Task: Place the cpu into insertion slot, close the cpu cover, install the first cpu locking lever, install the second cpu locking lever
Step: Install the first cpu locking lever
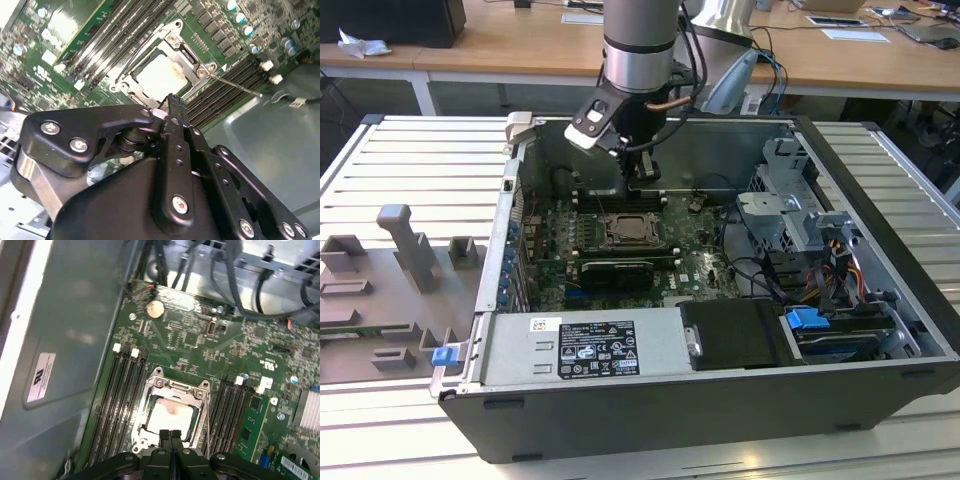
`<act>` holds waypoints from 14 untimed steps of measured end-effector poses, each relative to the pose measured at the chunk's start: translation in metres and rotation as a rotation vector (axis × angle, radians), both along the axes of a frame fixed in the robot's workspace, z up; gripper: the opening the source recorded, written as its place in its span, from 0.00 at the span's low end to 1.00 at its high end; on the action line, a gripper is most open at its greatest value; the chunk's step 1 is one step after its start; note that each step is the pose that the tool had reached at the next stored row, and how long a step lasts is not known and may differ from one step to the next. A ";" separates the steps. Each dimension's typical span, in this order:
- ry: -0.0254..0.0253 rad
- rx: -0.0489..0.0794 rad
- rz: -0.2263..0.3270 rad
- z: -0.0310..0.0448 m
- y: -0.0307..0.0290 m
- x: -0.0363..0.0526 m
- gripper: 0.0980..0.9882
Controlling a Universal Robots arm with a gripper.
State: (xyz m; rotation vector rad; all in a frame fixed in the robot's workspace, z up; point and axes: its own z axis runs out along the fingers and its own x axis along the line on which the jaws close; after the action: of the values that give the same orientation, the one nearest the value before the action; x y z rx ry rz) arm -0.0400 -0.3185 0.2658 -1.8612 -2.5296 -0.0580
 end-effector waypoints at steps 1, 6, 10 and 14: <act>0.0000 0.000 0.057 0.0000 0.0000 0.0000 0.01; 0.0002 0.000 0.132 0.0008 -0.0001 -0.0001 0.01; -0.0001 0.000 0.155 0.0081 0.0000 0.0000 0.01; 0.0000 0.000 0.211 0.0083 0.0000 0.0000 0.01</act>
State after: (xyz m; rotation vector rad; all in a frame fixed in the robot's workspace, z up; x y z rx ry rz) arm -0.0400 -0.3185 0.2741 -1.5824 -2.7082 -0.0575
